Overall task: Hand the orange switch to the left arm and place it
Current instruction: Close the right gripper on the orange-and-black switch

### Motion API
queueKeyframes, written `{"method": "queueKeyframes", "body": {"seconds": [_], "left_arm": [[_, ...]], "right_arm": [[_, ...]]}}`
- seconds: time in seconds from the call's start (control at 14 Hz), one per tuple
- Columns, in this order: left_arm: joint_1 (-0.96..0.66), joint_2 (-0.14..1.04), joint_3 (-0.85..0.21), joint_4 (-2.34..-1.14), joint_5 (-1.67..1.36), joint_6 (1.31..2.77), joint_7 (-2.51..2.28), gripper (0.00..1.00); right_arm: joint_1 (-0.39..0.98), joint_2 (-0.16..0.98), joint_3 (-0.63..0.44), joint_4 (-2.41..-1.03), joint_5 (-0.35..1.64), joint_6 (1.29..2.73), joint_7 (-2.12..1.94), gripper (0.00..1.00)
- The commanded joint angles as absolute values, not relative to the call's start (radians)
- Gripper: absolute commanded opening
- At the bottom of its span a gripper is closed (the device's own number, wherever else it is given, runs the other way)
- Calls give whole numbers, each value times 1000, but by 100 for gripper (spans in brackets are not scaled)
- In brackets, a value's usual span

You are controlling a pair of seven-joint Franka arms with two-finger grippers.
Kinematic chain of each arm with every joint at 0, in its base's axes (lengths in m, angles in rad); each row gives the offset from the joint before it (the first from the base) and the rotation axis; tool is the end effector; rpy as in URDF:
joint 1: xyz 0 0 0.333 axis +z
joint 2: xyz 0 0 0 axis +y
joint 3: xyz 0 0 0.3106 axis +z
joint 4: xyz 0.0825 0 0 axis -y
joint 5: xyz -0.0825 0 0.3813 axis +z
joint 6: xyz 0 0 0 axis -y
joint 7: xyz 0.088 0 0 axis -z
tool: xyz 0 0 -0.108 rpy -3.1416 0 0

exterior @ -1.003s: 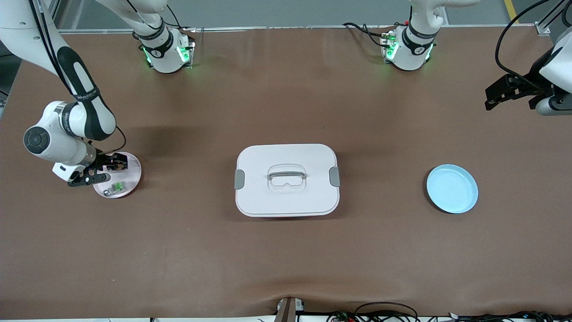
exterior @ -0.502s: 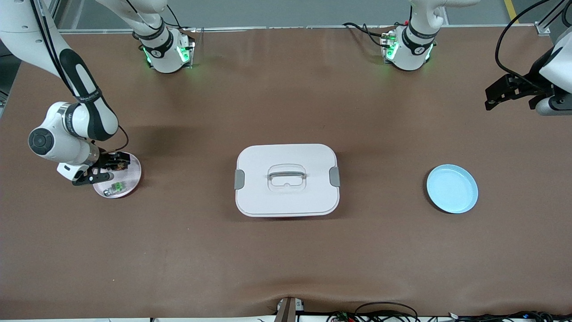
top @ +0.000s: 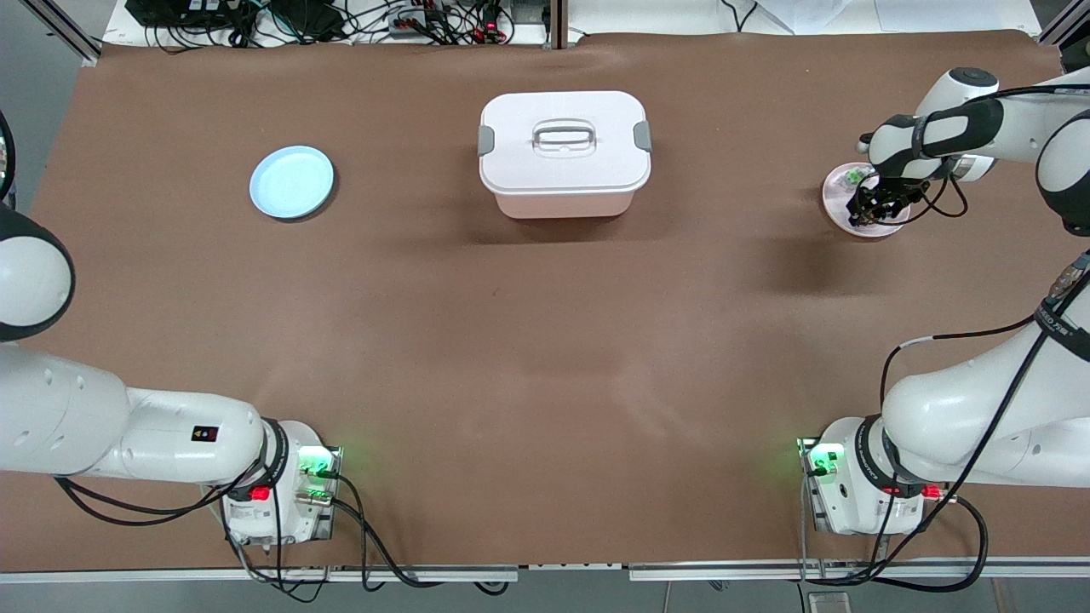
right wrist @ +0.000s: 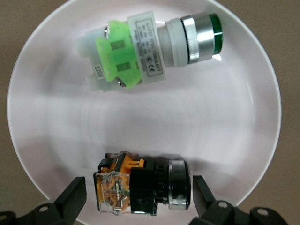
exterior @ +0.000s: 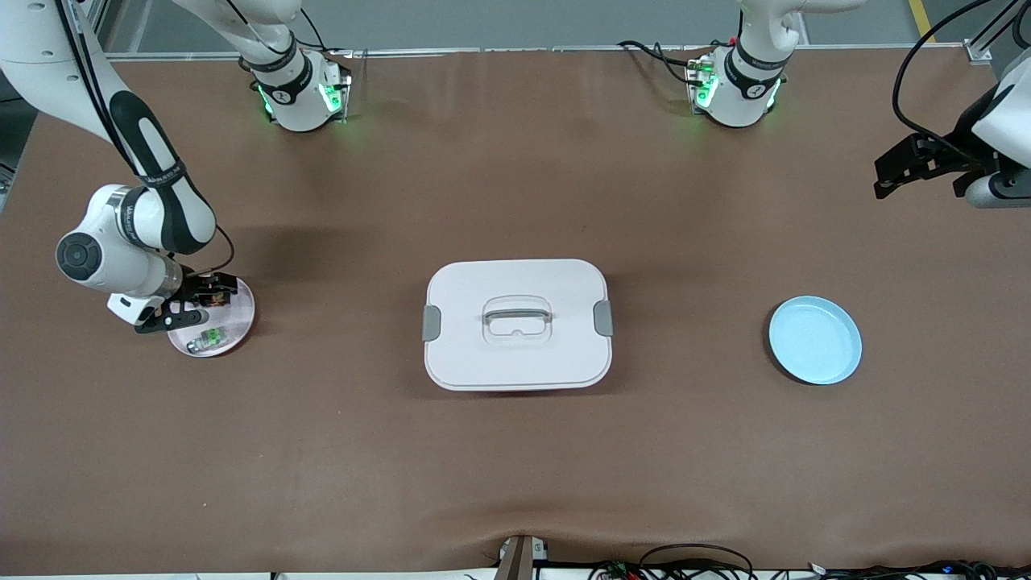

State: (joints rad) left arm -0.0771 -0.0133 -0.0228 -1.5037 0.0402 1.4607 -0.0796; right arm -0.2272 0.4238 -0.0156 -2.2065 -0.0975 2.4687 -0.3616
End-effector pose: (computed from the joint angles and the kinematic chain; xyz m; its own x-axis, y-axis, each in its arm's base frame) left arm 0.5343 -0.0489 0.6471 0.9995 -0.0159 -0.0263 -0.0170 -0.9989 -0.0426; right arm 0.5153 -0.1278 0.1693 0.9652 0.1972 -0.1717 0.1989 -0.9800 -0.0072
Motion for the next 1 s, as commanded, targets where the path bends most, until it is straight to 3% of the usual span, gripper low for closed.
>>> {"method": "queueKeyframes", "body": {"seconds": [0.0,0.43,0.5,0.79,0.93], "left_arm": [[-71,-28,-25,-1509,21,1457,-63,100],[-78,-29,-28,-1513,20,1456,-64,100],[-81,-29,-28,-1513,20,1454,-66,100],[-83,-28,-29,-1513,18,1454,-66,100],[-86,-25,-29,-1513,12,1454,-66,100]], "right_arm": [[-253,422,-3,-2209,-103,2476,-373,99],[-250,422,-3,-2209,-103,2480,-374,34],[-250,422,-3,-2209,-103,2480,-374,28],[-244,394,-2,-2200,-103,2435,-371,27],[-238,342,5,-2153,-103,2279,-370,27]]}}
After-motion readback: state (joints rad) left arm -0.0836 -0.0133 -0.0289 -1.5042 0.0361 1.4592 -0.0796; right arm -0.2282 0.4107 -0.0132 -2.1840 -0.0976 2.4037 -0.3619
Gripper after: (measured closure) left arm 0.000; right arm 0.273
